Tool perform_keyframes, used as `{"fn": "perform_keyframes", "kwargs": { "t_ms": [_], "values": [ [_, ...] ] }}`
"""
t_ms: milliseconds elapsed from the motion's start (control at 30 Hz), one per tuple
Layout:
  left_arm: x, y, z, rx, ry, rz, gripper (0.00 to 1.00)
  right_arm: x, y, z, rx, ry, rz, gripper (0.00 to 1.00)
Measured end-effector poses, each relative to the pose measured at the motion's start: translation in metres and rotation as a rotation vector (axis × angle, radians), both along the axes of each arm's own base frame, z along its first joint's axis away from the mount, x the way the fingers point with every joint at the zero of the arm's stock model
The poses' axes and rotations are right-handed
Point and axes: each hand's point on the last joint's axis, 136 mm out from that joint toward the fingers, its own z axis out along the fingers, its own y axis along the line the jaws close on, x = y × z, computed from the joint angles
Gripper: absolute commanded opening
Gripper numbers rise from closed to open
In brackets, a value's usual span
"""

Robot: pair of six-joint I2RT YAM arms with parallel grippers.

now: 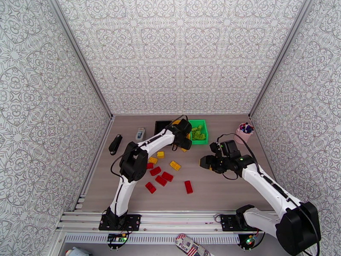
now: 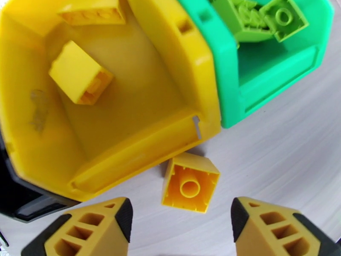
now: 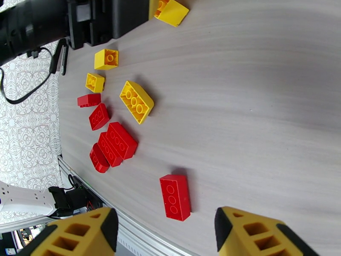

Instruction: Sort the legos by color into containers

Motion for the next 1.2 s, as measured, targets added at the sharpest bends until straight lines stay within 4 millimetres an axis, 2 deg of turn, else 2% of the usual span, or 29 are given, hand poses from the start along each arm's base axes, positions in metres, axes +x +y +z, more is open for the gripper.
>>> {"fn": "perform_keyframes", "kwargs": {
  "t_ms": [167,267,500,767,1000,1100,1200],
  "values": [
    [-0.003,0.000,-0.023,0.029,0.035,-0.003,0.61,0.000,-0.001,-0.001,-0.007,0.001,-0.005,0.64],
    [-0.004,0.000,-0.028,0.034,0.042,-0.003,0.61,-0.001,-0.002,-0.002,-0.009,0.006,-0.006,0.64],
    [0.000,-0.004,-0.028,0.032,0.038,-0.005,0.59,-0.003,-0.003,-0.005,-0.013,0.017,-0.007,0.64],
    [0.007,-0.018,-0.031,0.040,0.015,-0.014,0.46,-0.003,-0.005,-0.007,-0.017,0.022,-0.012,0.64],
    [0.008,-0.017,-0.032,0.059,0.005,-0.011,0.33,-0.003,-0.005,-0.007,-0.018,0.022,-0.012,0.64],
    [0.004,-0.015,-0.031,0.063,0.002,-0.012,0.32,-0.003,-0.005,-0.007,-0.017,0.022,-0.012,0.63],
    [-0.008,-0.006,-0.028,0.070,0.017,-0.008,0.32,-0.002,-0.004,-0.007,-0.014,0.021,-0.012,0.63]
  ]
}}
